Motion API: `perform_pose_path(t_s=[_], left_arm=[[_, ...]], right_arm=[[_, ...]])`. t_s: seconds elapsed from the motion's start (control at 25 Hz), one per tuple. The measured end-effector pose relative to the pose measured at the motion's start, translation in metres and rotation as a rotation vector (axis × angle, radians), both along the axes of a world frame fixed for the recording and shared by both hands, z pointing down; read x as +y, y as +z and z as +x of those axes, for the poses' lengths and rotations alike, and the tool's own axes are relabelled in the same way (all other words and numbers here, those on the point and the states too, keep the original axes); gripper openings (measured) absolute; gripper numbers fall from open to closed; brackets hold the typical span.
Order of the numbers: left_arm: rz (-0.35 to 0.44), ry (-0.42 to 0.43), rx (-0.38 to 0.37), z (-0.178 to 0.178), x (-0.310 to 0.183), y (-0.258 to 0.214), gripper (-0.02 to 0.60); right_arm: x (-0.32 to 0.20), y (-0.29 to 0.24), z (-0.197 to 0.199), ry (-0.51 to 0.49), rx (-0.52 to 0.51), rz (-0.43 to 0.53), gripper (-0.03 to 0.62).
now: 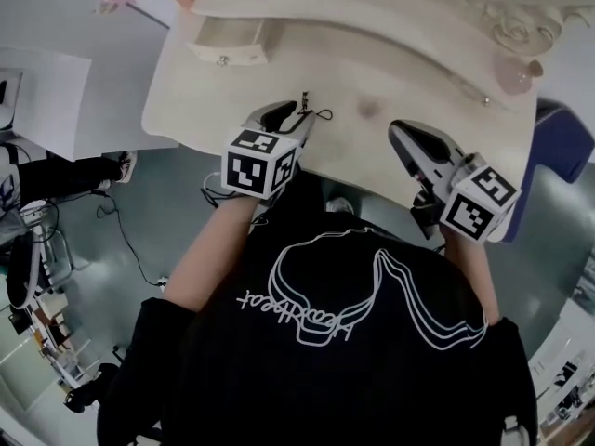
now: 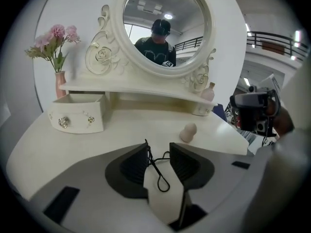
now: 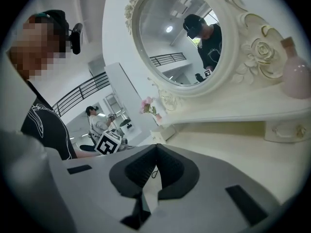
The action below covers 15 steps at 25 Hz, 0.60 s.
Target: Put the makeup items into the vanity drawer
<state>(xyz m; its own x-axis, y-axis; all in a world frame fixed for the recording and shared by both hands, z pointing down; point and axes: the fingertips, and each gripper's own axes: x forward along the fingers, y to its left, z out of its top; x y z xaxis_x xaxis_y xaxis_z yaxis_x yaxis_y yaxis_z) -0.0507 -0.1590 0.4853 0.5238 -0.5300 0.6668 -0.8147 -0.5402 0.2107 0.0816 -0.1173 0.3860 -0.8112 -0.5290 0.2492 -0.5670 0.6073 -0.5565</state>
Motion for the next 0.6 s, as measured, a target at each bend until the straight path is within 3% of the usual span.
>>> perform_pose_path(t_s=[0.32,0.6], left_arm=[[-0.056,-0.009,-0.053,0.0,-0.013,0.028,0.112],[-0.069,-0.019,-0.089,-0.006,-0.016,0.034,0.049]], right_arm=[[-0.003,0.017,0.014,0.055,0.01,-0.045,0.005],[-0.004,0.021,0.019,0.079,0.01,-0.056,0.005]])
